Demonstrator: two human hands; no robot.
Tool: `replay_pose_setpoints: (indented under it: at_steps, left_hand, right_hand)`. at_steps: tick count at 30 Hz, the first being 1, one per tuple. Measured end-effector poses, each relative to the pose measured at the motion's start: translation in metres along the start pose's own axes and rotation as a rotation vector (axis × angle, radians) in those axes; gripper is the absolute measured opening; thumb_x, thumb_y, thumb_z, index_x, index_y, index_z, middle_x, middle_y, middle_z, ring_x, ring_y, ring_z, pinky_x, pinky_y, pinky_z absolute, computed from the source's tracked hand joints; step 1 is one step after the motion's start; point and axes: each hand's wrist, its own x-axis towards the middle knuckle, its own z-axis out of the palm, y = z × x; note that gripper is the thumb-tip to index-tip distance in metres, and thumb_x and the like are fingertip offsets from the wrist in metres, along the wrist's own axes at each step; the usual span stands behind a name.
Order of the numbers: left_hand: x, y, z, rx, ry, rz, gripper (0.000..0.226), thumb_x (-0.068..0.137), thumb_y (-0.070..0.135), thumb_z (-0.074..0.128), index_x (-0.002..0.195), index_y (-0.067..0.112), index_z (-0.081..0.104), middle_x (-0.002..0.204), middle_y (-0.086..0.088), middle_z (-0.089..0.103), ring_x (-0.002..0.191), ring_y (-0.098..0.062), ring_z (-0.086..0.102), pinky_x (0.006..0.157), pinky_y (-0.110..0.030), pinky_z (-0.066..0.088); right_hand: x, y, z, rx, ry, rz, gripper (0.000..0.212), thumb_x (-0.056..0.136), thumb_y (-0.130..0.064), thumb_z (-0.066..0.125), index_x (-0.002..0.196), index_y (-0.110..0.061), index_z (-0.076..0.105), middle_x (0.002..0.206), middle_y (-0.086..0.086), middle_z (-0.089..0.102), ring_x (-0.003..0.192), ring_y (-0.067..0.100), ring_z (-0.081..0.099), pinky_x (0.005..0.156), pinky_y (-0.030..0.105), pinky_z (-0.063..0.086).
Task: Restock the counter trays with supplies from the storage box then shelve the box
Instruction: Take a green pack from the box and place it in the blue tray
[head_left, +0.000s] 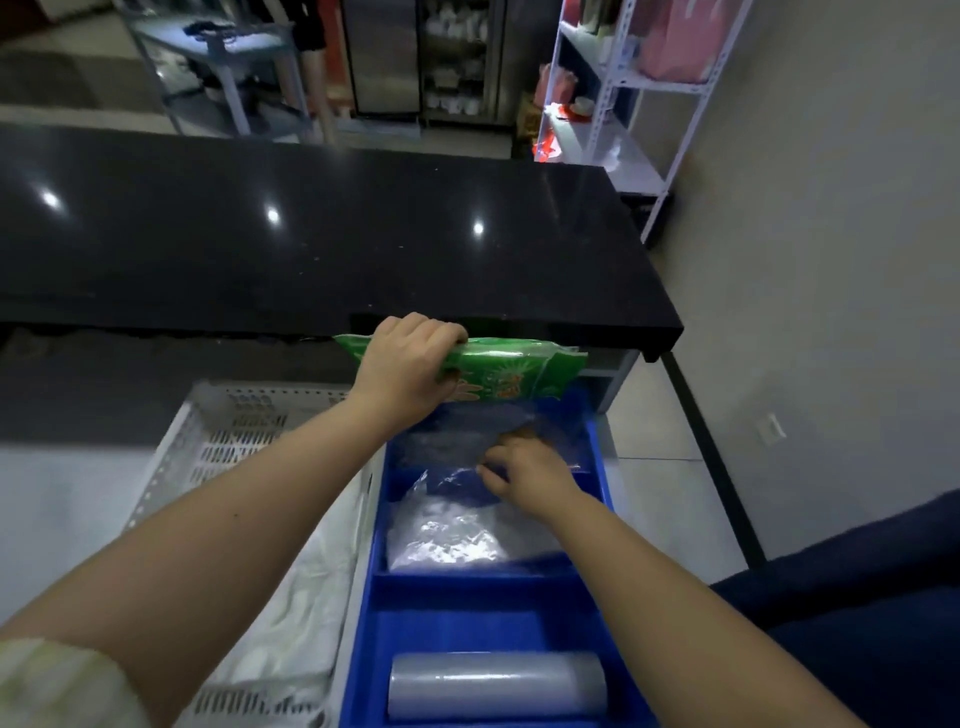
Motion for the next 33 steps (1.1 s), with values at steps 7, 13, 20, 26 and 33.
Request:
replay_pose_setpoints:
  at_steps: [7,13,20,26,33]
  left_hand:
    - [-0.003,0.014,-0.004,0.026,-0.016,-0.039,0.039,0.065,0.015,0.08,0.1,0.009,0.065,0.09,-0.008,0.069,0.082,-0.031,0.062,0.066,-0.039,0.044]
    - [-0.006,0.014,-0.013,0.01,-0.059,-0.048,0.038,0.069,0.018,0.078,0.104,0.009,0.065,0.094,-0.007,0.069,0.087,-0.031,0.062,0.07,-0.039,0.044]
    - [-0.01,0.004,-0.019,0.018,-0.065,-0.092,0.038,0.071,0.02,0.076,0.106,0.011,0.063,0.094,-0.007,0.068,0.088,-0.031,0.06,0.072,-0.039,0.042]
    - [-0.016,0.0,-0.022,-0.001,-0.065,-0.134,0.039,0.071,0.022,0.075,0.106,0.012,0.062,0.091,-0.005,0.067,0.086,-0.029,0.059,0.071,-0.037,0.04]
    - [-0.024,0.006,-0.031,-0.045,-0.098,-0.219,0.041,0.073,0.025,0.072,0.11,0.015,0.06,0.095,-0.002,0.066,0.09,-0.026,0.057,0.073,-0.036,0.036]
  right_hand:
    - [-0.022,0.003,0.01,0.016,-0.016,-0.106,0.026,0.09,-0.036,0.056,0.098,-0.016,0.07,0.094,0.007,0.064,0.097,0.028,0.05,0.078,0.034,0.038]
    - [-0.022,-0.004,0.004,0.069,-0.056,0.1,0.037,0.09,-0.037,0.056,0.125,-0.025,0.058,0.123,0.008,0.059,0.116,0.031,0.046,0.09,0.039,0.041]
    - [0.016,-0.009,0.0,-0.099,-0.53,0.305,0.081,0.08,-0.029,0.067,0.144,-0.047,0.02,0.153,0.008,0.02,0.139,0.04,0.019,0.111,0.052,0.03]
    - [0.023,-0.009,0.001,-0.142,-0.497,0.212,0.06,0.084,-0.026,0.057,0.135,-0.048,0.037,0.138,0.006,0.039,0.127,0.036,0.035,0.105,0.048,0.037]
    - [0.013,-0.009,0.0,-0.043,-0.402,0.208,0.031,0.086,-0.022,0.057,0.115,-0.031,0.062,0.12,0.005,0.062,0.104,0.03,0.058,0.087,0.033,0.046]
